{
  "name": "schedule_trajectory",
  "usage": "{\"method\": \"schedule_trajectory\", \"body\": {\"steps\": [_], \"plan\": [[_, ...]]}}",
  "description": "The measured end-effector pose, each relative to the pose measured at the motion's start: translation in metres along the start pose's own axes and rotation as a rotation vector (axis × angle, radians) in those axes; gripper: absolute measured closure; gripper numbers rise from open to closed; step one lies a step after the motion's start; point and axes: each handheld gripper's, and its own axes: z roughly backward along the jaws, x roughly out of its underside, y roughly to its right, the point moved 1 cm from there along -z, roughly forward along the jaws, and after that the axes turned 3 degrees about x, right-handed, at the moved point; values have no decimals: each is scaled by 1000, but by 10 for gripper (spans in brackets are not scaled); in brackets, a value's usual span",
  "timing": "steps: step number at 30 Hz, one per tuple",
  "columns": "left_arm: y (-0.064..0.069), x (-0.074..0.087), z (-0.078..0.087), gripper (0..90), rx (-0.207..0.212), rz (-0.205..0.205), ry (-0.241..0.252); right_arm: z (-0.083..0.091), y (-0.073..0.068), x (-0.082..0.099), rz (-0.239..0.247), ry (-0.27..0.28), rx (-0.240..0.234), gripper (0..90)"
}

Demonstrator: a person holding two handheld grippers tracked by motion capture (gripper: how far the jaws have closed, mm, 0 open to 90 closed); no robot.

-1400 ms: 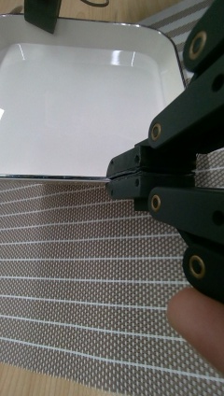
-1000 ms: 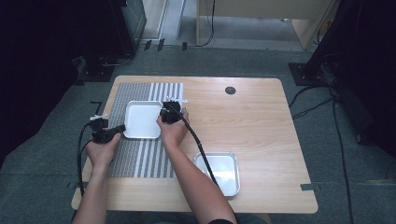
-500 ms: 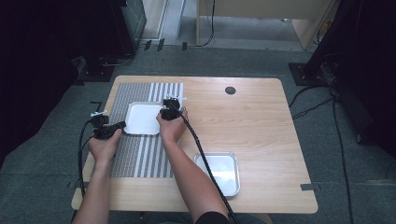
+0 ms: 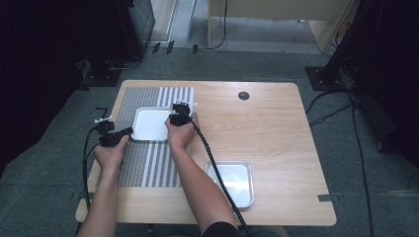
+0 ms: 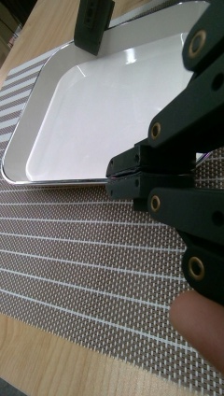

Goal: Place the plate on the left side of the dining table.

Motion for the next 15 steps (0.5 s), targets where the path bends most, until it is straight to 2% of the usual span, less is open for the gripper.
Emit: {"method": "schedule_trajectory", "body": {"steps": [15], "plan": [[2, 0, -2, 893, -3, 24, 12, -2, -1, -4, 4, 6, 8, 888]]}}
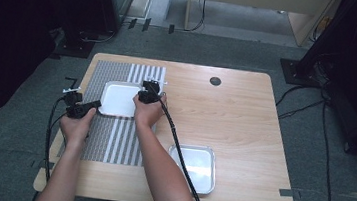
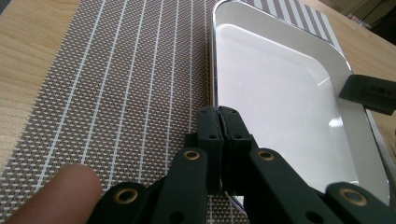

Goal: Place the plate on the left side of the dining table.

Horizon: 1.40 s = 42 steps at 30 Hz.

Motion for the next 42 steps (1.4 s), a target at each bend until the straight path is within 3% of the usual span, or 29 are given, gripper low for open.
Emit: {"method": "schedule_trajectory", "body": {"steps": [10, 14, 22, 30, 36, 42], "plan": [[5, 3, -4, 812, -20, -35, 3, -5, 1, 1, -3, -2, -1, 893], [4, 4, -4, 859, -33, -45, 5, -5, 0, 1, 0, -1, -1, 895], [4, 3, -2, 848, -41, -46, 26, -5, 0, 2, -12, 4, -2, 897], [2, 1, 2, 868, -36, -33, 46, -2, -5, 8, -77, 28, 35, 900], [-2, 0, 4, 814, -32, -22, 59, 1, -6, 15, -162, 48, 67, 900], [-2, 1, 5, 833, -30, -24, 53, 2, -10, 16, -113, 47, 67, 900]]}}
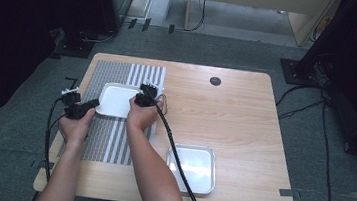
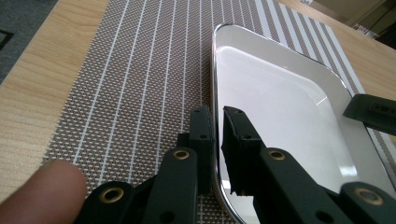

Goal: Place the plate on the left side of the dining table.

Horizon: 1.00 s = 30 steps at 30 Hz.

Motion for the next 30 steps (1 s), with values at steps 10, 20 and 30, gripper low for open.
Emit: {"method": "schedule_trajectory", "body": {"steps": [10, 20, 30], "plan": [[0, 1, 0, 817, -10, -10, -6, 2, 0, -2, 0, 2, 19, 891], [2, 0, 5, 825, -13, -26, -4, 3, 3, -6, 24, -1, -5, 878], [-2, 1, 10, 819, 11, -19, -17, -2, 6, -11, 51, -27, -34, 875]]}}
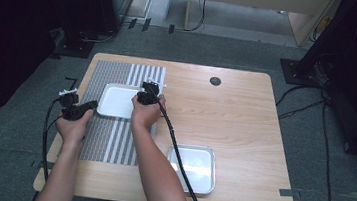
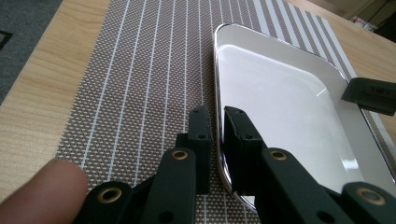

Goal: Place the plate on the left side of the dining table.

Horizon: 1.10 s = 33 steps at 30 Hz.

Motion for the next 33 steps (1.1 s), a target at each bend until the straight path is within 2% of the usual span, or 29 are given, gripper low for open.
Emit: {"method": "schedule_trajectory", "body": {"steps": [4, 8, 10, 13, 15, 16, 20, 24, 25, 26, 27, 29, 31, 33], "plan": [[1, 2, -1, 816, 33, 1, -32, -1, 2, -2, 7, -8, -13, 873], [2, 4, 0, 794, 38, -8, -46, -2, 1, -2, 23, -8, -20, 855], [2, 5, 1, 754, 35, -8, -43, -1, 1, -3, 23, -9, -24, 840], [-3, 5, 5, 701, 57, 16, -22, 1, -1, -5, 47, -7, -23, 735], [-5, 4, 6, 672, 65, 20, -16, 2, -1, -5, 60, -7, -28, 701], [-8, 5, 7, 578, 79, 25, -9, 3, -1, -6, 78, -20, -47, 633], [-13, 6, 11, 537, 141, 54, -21, 9, 0, -8, 121, -33, -92, 583], [-13, 8, 15, 579, 169, 44, -24, 15, 2, -11, 152, -24, -104, 611], [-13, 9, 17, 587, 188, 45, -30, 19, 5, -12, 169, -20, -103, 665], [-13, 9, 17, 596, 188, 45, -30, 20, 7, -13, 162, -24, -106, 699], [-12, 11, 18, 600, 177, 24, -28, 21, 9, -13, 157, -25, -107, 724], [-11, 12, 20, 602, 169, 22, -20, 22, 11, -12, 151, -30, -107, 732], [-11, 13, 23, 598, 164, 21, -7, 24, 13, -11, 155, -28, -108, 731], [-12, 15, 29, 590, 154, 15, -1, 27, 15, -9, 187, -28, -105, 696]]}}
